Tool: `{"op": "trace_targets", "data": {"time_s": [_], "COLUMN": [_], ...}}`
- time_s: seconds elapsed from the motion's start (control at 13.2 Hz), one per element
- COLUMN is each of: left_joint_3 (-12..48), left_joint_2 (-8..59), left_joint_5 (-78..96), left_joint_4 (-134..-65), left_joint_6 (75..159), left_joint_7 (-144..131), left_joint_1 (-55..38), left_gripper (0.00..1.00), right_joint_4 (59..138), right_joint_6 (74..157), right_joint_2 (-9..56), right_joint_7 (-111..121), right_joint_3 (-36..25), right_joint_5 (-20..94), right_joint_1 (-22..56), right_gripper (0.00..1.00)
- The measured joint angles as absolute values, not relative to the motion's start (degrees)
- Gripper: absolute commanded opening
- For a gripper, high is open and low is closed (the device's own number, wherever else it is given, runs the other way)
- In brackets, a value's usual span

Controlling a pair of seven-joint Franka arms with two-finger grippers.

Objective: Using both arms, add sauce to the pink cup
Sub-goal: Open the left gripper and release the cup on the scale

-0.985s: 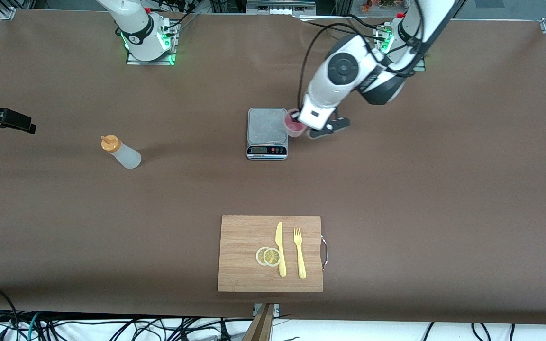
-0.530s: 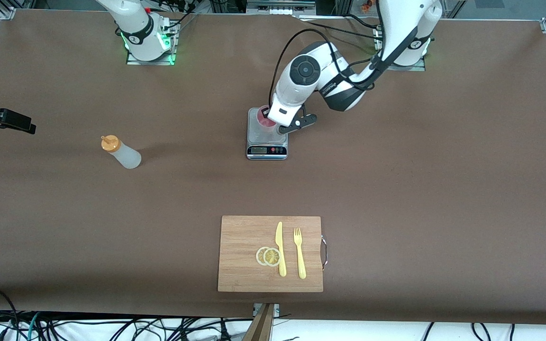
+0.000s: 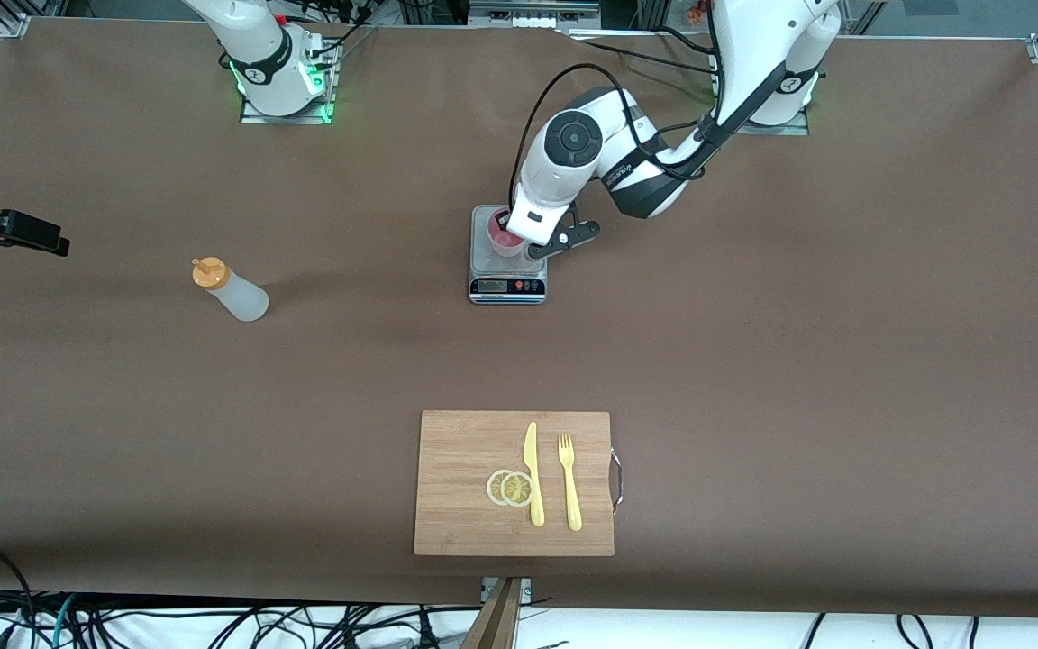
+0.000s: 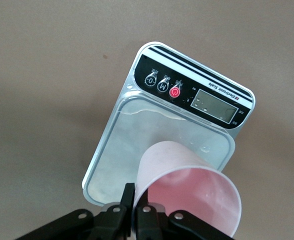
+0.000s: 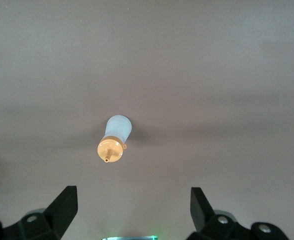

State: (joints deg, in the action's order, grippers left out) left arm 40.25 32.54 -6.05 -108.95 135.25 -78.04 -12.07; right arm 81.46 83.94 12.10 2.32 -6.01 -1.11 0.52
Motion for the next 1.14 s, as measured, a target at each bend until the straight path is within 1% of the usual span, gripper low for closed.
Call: {"op": "trace_targets", "data": {"time_s": [0.08,0.15,0.23,0.45,0.76,0.98,1.14], "left_joint_3": [40.2,40.1,39.9,39.6,39.4,39.2,39.2], "left_joint_2": [32.9,33.2,33.4,33.4,31.6,27.1,23.7], "left_joint_5": [-6.8,-7.3,-7.4,-7.7,-7.8,-7.9,-7.9], "left_joint_4": [-109.0,-109.0,-109.0,-107.9,-103.0,-101.9,-101.0], "left_joint_6": [135.6,135.9,136.1,135.9,128.0,126.2,121.9], "left_joint_7": [-78.1,-78.1,-78.1,-78.1,-78.1,-76.6,-72.5], "left_joint_1": [-12.2,-12.3,-12.4,-12.1,-11.0,-8.3,-4.3], "left_gripper": [0.46,0.89,1.0,1.0,1.0,1.0,1.0], "right_joint_4": [81.5,81.5,81.5,81.3,81.3,81.4,81.4], "right_joint_6": [84.0,84.0,84.0,84.0,83.7,83.2,83.1], "right_joint_2": [12.9,13.5,13.7,13.7,13.7,14.6,15.6], "right_joint_7": [2.3,2.3,2.3,2.3,5.0,17.0,25.6], "right_joint_3": [-6.0,-6.0,-6.0,-6.0,-6.0,-6.1,-6.1], "right_joint_5": [-1.1,-1.1,-1.1,-1.1,-1.1,-1.1,-1.1], "right_joint_1": [0.6,0.6,0.6,0.7,0.7,0.4,-0.4], "right_gripper": [1.0,1.0,1.0,1.0,1.0,1.0,1.0]}}
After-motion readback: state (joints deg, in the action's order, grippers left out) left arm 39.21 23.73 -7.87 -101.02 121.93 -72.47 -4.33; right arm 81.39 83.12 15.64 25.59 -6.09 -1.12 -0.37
